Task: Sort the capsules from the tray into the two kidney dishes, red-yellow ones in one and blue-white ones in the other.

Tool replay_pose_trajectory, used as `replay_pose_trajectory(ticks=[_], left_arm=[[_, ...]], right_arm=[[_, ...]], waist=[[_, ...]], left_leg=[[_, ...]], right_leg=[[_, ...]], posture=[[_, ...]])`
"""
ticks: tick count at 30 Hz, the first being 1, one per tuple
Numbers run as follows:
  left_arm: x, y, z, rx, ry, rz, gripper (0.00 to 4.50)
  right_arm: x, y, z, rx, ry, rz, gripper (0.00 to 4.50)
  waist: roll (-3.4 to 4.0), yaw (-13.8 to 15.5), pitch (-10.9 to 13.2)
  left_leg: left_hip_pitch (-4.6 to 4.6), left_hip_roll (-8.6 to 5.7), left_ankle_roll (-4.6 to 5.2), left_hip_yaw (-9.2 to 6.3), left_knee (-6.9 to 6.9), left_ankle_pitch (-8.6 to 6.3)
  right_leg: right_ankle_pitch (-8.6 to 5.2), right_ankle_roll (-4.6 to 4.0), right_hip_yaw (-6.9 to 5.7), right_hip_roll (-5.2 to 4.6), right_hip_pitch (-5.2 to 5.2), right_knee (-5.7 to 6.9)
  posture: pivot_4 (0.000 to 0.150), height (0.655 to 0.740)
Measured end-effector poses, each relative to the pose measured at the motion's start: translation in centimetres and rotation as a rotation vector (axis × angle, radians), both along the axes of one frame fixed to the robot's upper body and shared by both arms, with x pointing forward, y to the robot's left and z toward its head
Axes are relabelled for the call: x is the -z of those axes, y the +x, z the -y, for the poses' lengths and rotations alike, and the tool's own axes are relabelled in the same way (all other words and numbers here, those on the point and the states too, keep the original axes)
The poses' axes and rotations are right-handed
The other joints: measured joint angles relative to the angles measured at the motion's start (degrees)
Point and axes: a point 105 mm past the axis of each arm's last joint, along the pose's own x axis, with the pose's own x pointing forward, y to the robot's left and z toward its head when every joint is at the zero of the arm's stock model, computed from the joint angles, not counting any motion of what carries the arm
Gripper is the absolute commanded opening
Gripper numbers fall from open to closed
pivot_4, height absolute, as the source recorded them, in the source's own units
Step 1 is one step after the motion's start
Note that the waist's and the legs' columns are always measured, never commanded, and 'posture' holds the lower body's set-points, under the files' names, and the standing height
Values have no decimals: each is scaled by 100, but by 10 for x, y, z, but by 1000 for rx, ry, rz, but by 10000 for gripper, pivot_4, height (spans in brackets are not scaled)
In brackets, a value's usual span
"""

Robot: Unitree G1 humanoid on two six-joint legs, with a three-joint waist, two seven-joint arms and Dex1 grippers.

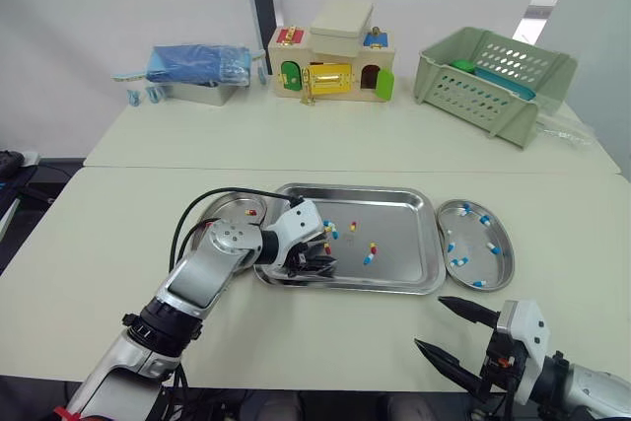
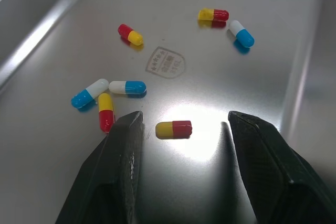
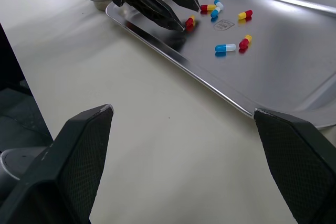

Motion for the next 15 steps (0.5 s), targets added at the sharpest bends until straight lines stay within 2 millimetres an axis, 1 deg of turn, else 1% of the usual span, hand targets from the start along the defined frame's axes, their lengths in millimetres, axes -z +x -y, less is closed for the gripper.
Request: replay_pose_trajectory(ticks=[6, 15], left_arm=[[1, 2, 3, -2, -1, -1, 26400], [4, 2, 2, -13, 23, -12, 26400]], right_arm=[[0, 1, 0, 12, 0, 2, 45000], [1, 1, 0, 13, 1, 0, 45000]], waist=[[0, 4, 0], [0, 2, 0]], left_leg=[[0, 0, 0, 0, 0, 0], [0, 0, 0, -1, 0, 0]], right_leg=[[0, 0, -1, 0, 0, 0], [0, 0, 0, 0, 0, 0]], posture=[[1500, 7400], [1500, 7400]])
